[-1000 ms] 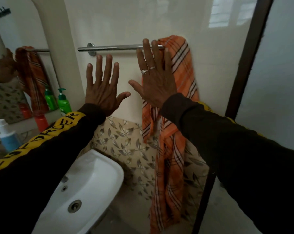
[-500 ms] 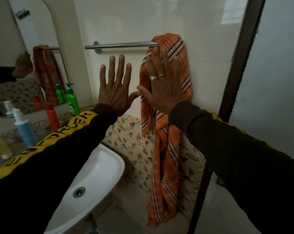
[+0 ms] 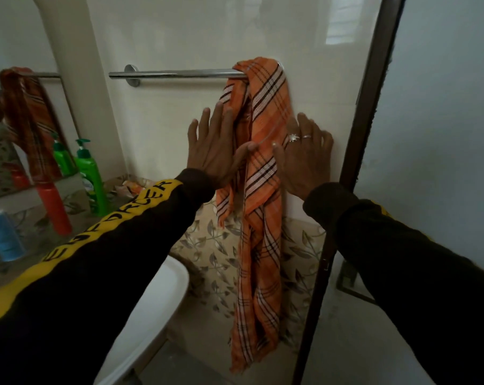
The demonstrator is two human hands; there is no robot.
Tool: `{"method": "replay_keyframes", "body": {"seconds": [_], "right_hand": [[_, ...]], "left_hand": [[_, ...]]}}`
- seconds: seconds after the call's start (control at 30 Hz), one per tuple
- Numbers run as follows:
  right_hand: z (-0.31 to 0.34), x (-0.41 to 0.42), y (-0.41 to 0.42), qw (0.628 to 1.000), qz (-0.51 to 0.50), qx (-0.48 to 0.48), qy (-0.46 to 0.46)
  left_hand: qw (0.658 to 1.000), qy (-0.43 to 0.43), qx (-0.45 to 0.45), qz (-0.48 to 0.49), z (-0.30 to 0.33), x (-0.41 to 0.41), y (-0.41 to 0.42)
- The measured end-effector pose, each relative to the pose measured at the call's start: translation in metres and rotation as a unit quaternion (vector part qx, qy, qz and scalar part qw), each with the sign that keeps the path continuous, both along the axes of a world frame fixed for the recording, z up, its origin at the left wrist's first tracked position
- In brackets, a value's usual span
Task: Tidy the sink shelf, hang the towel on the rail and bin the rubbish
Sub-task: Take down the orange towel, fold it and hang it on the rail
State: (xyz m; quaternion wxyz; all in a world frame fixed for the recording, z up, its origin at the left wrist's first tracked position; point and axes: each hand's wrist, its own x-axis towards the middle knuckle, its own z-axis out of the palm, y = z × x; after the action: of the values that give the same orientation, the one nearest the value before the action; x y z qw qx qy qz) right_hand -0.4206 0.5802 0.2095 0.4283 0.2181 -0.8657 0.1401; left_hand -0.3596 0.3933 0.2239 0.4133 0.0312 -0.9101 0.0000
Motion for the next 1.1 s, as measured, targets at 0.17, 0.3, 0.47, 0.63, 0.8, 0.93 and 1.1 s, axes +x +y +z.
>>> {"method": "replay_keyframes", "body": {"seconds": [0.17, 0.3, 0.47, 0.63, 0.8, 0.93, 1.1], "right_hand": [[-0.015, 0.003, 0.018, 0.998, -0.023, -0.005, -0.053], [-0.029, 0.002, 0.025, 0.997, -0.032, 0.020, -0.069], [-0.037, -0.006, 0.026, 0.996, 0.004, 0.010, -0.085], [-0.044, -0.019, 0.024, 0.994, 0.051, 0.020, -0.095], [-0.044, -0.030, 0.025, 0.987, 0.117, 0.004, -0.111], [-0.046, -0.030, 0.024, 0.975, 0.169, -0.013, -0.143], [-0.058, -0.029, 0.032, 0.943, 0.251, -0.039, -0.217]], "left_hand": [[0.991, -0.013, 0.094, -0.093, -0.018, -0.015, 0.023], [0.983, -0.033, 0.151, -0.099, -0.041, -0.022, 0.036], [0.973, -0.046, 0.198, -0.105, -0.061, -0.020, 0.042], [0.972, -0.059, 0.218, -0.059, -0.067, -0.017, 0.036], [0.969, -0.059, 0.233, -0.057, -0.065, -0.011, 0.044], [0.964, -0.063, 0.250, -0.062, -0.067, -0.011, 0.057], [0.959, -0.059, 0.274, -0.052, -0.079, -0.010, 0.075]]}}
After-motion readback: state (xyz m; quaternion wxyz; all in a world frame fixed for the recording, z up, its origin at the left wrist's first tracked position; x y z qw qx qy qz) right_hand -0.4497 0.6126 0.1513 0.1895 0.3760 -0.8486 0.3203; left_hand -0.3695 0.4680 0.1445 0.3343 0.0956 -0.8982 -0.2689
